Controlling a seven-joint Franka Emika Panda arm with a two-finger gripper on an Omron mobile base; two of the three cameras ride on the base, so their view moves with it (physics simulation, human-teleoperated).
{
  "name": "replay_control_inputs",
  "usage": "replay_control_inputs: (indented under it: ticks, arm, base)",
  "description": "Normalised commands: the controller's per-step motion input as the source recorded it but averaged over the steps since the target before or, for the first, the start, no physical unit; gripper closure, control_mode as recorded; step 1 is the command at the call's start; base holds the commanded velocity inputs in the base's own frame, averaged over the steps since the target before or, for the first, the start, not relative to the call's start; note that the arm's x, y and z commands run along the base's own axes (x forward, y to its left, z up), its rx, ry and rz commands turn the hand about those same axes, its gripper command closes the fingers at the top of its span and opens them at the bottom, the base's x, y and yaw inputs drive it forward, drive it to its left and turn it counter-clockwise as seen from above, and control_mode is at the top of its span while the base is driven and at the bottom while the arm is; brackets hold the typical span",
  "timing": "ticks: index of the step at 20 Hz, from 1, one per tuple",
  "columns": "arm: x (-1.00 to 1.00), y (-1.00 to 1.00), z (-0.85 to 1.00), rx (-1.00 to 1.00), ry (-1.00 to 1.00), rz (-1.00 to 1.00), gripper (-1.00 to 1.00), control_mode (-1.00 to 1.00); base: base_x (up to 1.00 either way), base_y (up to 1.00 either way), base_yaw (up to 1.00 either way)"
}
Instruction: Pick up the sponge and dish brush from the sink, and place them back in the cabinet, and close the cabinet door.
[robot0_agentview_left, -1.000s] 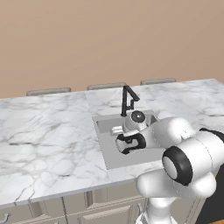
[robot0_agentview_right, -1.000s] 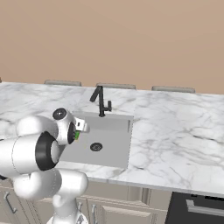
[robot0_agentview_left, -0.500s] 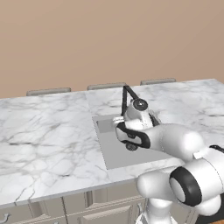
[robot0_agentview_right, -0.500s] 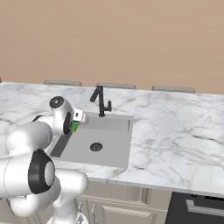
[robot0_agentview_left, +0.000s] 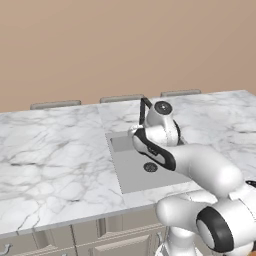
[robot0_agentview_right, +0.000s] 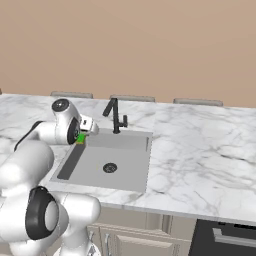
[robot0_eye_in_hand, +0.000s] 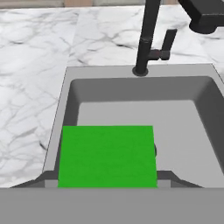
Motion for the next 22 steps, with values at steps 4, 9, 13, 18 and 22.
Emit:
replay_control_inputs:
  ticks: [4, 9, 13, 18, 22]
  arm:
    - [-0.22, 0.00, 0.26, 0.00, 0.00, 0.00, 1.00, -1.00]
    - [-0.22, 0.00, 0.25, 0.00, 0.00, 0.00, 1.00, -1.00]
    - [-0.20, 0.00, 0.16, 0.00, 0.00, 0.00, 1.00, -1.00]
    - [-0.30, -0.05, 0.12, 0.00, 0.00, 0.00, 1.00, -1.00]
    - [-0.33, -0.10, 0.11, 0.00, 0.00, 0.00, 1.00, -1.00]
  base:
    - [0.00, 0.00, 0.00]
    - [0.00, 0.00, 0.00]
    - [0.00, 0.00, 0.00]
    - [0.00, 0.00, 0.00]
    - [0.00, 0.00, 0.00]
